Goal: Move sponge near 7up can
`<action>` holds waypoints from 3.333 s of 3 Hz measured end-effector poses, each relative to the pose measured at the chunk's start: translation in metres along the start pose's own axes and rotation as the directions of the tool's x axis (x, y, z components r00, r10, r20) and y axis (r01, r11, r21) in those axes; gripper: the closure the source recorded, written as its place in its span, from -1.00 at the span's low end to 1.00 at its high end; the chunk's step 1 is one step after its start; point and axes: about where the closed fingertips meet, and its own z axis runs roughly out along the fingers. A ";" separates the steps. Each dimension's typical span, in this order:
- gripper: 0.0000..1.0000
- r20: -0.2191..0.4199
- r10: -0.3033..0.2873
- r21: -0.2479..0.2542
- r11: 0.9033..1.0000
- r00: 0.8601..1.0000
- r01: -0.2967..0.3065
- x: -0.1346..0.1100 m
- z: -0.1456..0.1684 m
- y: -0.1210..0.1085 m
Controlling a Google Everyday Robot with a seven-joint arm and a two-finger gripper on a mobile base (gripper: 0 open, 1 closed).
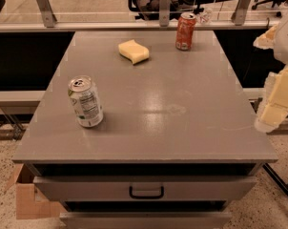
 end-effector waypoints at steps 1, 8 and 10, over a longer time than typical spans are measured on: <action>-1.00 0.003 0.001 0.004 1.000 1.000 -0.001 -0.001 -0.001 -0.001; -1.00 0.663 0.265 0.132 0.880 0.700 -0.457 -0.114 0.057 -0.099; -1.00 0.727 0.287 0.097 0.856 0.623 -0.507 -0.133 0.111 -0.141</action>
Offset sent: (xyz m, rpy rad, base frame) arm 0.0564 0.0495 0.0183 0.3691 -0.1626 -0.0135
